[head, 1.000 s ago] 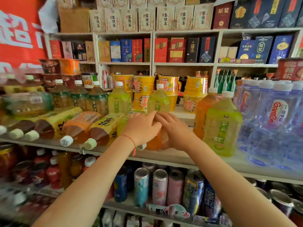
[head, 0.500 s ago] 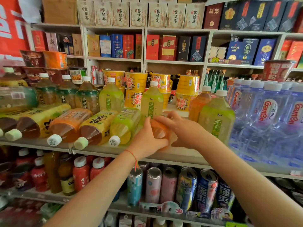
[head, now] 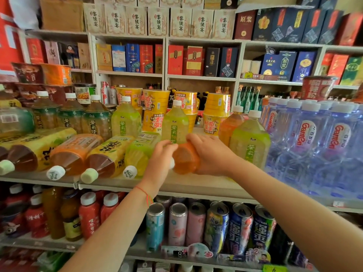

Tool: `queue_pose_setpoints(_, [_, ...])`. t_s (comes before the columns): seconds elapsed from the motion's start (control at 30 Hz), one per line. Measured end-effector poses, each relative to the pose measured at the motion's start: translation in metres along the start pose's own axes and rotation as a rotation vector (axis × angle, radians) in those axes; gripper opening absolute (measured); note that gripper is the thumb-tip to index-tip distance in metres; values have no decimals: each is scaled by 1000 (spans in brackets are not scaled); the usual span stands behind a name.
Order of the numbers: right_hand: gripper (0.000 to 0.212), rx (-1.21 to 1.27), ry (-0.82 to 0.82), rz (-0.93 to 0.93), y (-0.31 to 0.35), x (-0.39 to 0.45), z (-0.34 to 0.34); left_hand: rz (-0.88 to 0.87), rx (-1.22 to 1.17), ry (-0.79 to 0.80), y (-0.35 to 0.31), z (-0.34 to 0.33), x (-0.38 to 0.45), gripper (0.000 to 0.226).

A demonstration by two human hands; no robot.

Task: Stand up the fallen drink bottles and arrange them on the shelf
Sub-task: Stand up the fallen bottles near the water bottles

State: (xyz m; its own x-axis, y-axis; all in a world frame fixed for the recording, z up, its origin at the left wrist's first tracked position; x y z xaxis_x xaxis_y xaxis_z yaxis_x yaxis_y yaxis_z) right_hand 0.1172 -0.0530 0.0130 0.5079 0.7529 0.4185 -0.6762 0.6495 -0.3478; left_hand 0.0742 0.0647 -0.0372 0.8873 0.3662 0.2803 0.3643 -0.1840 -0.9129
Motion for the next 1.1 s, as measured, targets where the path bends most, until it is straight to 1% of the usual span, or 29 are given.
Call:
queue_pose_setpoints(0.03, [82,121,-28,-89,-8,-4,3,-4,-108,-28,-2,2,3,18])
queue_pose_setpoints(0.07, [81,263,-63,-189,-17,-9,6,13,-203,-31,-1,0,5,21])
queue_pose_setpoints(0.1, [80,426,-108,-300,-28,-13,7,29,-237,-16,0,-6,9,26])
queue_pose_setpoints(0.13, [80,593,-151,-420,-39,-18,3,47,-221,18,2,-14,12,29])
queue_pose_setpoints(0.2, [84,847,-204,-663,-56,-26,-12,38,-88,112,4,-34,19,35])
queue_pose_setpoints(0.27, [90,902,-245,-825,-64,-29,-26,16,30,184,5,-51,24,46])
queue_pose_setpoints(0.37, [86,848,-312,-883,-67,-24,-35,-12,182,201,-1,-66,28,44])
queue_pose_setpoints(0.43, [83,803,-328,-877,-67,-19,-37,-11,287,210,-1,-69,33,46])
queue_pose_setpoints(0.5, [86,752,-312,-862,-67,-14,-40,-14,444,205,-3,-62,35,43])
queue_pose_setpoints(0.53, [89,717,-292,-853,-65,-13,-41,-49,522,186,-7,-54,36,38])
queue_pose_setpoints(0.57, [92,651,-287,-833,-62,-12,-40,-132,608,169,-18,-46,33,32])
queue_pose_setpoints(0.6, [92,536,-320,-790,-56,-12,-32,-252,696,151,-33,-38,26,27])
queue_pose_setpoints(0.67, [78,251,-521,-629,-32,-13,-2,-473,876,68,-63,-14,7,21])
queue_pose_setpoints(0.7, [72,182,-621,-551,-20,-15,9,-539,982,24,-73,-1,0,20])
queue_pose_setpoints(0.73, [68,177,-670,-484,-7,-14,14,-562,1125,-9,-81,12,-7,22])
queue_pose_setpoints(0.77, [63,218,-673,-414,4,-12,16,-551,1298,-24,-83,24,-11,27])
queue_pose_setpoints(0.83, [48,343,-582,-285,27,0,8,-461,1614,2,-75,43,-16,46])
queue_pose_setpoints(0.87, [42,380,-514,-229,38,6,2,-403,1700,26,-67,52,-18,57])
queue_pose_setpoints(0.9, [41,393,-445,-178,49,12,-4,-373,1735,54,-60,57,-20,66])
queue_pose_setpoints(0.93, [43,401,-377,-136,59,18,-9,-366,1742,85,-55,58,-22,68])
queue_pose_setpoints(0.97, [50,419,-303,-108,67,25,-16,-369,1732,119,-50,59,-22,64])
queue_pose_setpoints(1.03, [70,484,-142,-81,78,38,-30,-405,1630,170,-47,59,-20,45])
queue_pose_setpoints(1.1, [90,545,-70,-84,82,46,-38,-489,1486,165,-54,61,-17,29])
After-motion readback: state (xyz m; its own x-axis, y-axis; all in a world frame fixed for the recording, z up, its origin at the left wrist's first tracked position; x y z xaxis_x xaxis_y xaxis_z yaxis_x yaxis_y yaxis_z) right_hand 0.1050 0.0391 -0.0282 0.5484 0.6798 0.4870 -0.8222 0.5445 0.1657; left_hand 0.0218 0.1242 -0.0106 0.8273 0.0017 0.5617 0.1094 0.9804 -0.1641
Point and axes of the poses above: each hand's wrist, its own x-axis towards the middle knuckle, its own z-axis out of the back of the hand, y = z × x, the point moved 9 cm from there along x, towards the middle knuckle, and after that the axes turned 13 degrees about -x, right-handed, at the moved point
